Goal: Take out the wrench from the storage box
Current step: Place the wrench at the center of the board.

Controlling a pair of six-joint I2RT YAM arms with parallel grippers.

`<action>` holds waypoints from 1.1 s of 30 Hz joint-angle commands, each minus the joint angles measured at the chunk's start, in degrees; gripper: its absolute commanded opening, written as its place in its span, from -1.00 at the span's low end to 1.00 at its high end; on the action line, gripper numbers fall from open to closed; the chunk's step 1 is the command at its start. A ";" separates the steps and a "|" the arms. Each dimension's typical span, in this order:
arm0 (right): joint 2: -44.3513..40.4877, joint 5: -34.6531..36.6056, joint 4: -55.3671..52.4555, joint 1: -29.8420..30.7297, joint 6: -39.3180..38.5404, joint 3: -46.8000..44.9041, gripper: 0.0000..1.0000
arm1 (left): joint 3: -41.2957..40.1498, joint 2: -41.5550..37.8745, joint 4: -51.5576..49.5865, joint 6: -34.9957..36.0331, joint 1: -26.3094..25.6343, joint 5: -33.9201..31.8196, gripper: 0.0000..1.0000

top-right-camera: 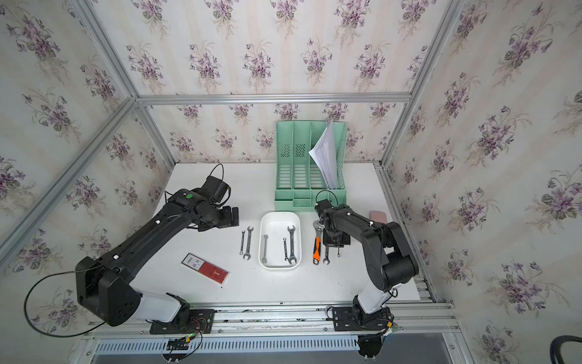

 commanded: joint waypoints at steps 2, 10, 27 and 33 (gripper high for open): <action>0.94 0.88 2.03 0.04 0.81 -0.30 -1.00 | 0.33 -0.24 -0.23 0.39 0.04 0.39 0.97; 1.19 -1.84 3.02 0.03 0.87 -1.10 -0.85 | 0.49 -0.72 -0.56 0.37 0.04 0.22 0.97; -6.63 -7.55 -0.26 0.06 0.77 2.52 -0.47 | 1.63 -0.96 1.00 -0.78 -1.30 3.46 0.96; -12.20 -14.06 0.26 0.08 0.19 4.56 -0.43 | 4.18 0.77 3.21 -2.35 -7.31 2.74 0.95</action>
